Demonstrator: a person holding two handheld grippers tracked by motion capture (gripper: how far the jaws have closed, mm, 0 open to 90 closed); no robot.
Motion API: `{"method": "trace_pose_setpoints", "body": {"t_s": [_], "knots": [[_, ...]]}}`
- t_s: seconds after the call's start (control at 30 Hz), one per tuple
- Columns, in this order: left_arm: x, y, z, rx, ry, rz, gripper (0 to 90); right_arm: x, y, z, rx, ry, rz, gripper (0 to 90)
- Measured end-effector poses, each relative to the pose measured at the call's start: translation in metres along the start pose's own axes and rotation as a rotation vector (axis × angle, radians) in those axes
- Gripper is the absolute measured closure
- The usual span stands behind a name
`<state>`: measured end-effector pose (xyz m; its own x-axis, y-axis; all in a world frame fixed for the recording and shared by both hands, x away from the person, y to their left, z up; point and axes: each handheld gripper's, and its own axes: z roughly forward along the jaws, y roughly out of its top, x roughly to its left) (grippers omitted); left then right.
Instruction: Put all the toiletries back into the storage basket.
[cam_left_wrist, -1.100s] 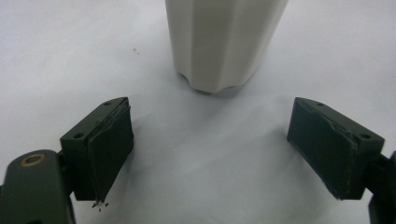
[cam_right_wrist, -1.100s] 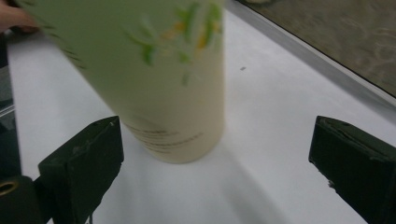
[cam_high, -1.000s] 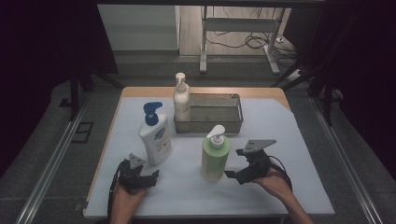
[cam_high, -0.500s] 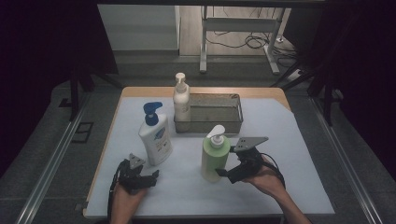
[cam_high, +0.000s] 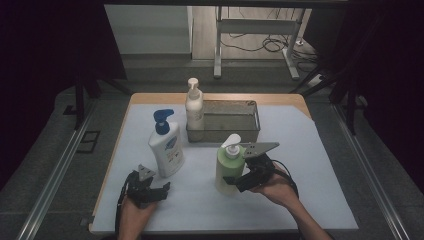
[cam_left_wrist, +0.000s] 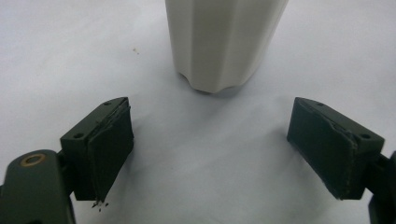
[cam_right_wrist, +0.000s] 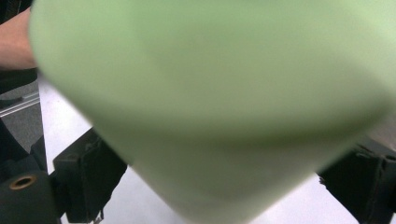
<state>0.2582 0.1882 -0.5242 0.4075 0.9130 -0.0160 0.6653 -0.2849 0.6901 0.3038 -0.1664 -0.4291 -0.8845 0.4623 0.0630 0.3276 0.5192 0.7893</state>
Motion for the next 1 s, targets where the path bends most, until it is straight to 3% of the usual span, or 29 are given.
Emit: {"method": "trace_pose_setpoints", "body": {"t_s": [0.5, 0.87, 1.0], "knots": [[0.0, 0.0, 0.0, 0.0, -0.001, -0.001, 14.2, 0.004, 0.006, 0.005, 0.005, -0.04, -0.027, 11.3], [0.0, 0.0, 0.0, 0.0, -0.001, -0.002, 14.2, 0.006, 0.012, 0.004, 0.045, -0.065, 0.003, 11.9], [0.0, 0.0, 0.0, 0.0, -0.001, -0.002, 14.2, 0.002, 0.017, 0.002, 0.056, -0.094, 0.009, 11.9]]}}
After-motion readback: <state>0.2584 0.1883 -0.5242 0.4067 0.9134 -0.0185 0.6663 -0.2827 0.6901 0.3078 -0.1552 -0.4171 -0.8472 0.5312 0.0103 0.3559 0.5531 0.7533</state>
